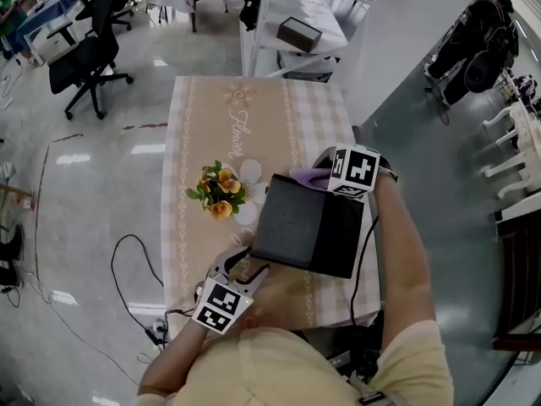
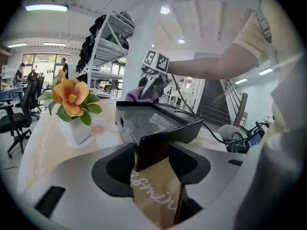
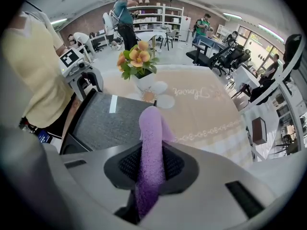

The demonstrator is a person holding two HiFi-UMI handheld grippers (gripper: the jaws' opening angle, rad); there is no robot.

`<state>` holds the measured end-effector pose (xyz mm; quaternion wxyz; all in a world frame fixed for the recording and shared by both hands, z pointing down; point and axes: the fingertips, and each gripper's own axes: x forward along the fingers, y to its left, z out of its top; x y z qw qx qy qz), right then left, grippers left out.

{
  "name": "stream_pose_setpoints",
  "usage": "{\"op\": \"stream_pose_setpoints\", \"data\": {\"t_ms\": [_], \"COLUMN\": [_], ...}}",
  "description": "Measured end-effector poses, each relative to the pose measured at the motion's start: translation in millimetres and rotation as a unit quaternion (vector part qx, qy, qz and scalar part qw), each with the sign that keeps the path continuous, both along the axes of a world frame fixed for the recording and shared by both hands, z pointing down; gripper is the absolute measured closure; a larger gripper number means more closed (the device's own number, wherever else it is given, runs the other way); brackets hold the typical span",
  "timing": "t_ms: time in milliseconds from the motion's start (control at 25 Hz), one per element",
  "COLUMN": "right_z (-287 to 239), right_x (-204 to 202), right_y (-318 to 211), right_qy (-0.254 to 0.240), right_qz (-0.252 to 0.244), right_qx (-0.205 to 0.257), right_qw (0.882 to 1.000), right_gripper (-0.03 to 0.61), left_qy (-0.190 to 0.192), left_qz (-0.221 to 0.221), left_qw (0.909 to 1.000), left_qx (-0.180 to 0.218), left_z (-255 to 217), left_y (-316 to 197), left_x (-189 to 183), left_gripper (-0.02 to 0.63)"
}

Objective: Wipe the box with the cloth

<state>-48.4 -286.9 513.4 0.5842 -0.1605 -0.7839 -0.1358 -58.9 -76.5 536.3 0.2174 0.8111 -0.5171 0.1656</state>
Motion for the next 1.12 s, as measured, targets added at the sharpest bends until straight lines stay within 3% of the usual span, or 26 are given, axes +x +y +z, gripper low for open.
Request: {"op": "stream_pose_setpoints", "data": {"t_ms": [440, 920, 1120], "right_z": [-5.3, -6.2, -8.9], "right_x": [-39.1, -54.5, -58.7], "right_y": [10.7, 20.8, 20.2], "right_qy": [-0.026, -0.030, -0.027], "right_qz": [-0.032, -0.058, -0.104], "right_qx": [0.028, 0.058, 0.121], "right_qw": [0.999, 0.996, 0.987], "right_gripper": [0.508, 0.508, 0.508], "left_qy": [0.016, 0.019, 0.022], "left_qz": [0.002, -0.007, -0.015], "left_qw": [0.9999, 0.9997, 0.9996], "left_qx": [0.007, 0.010, 0.013], "left_z": [-5.2, -7.6, -9.7], "left_y": [4.9, 9.1, 8.1], "left_x": [1.2, -4.4, -9.7], "left_gripper": [0.380, 0.380, 0.381]}}
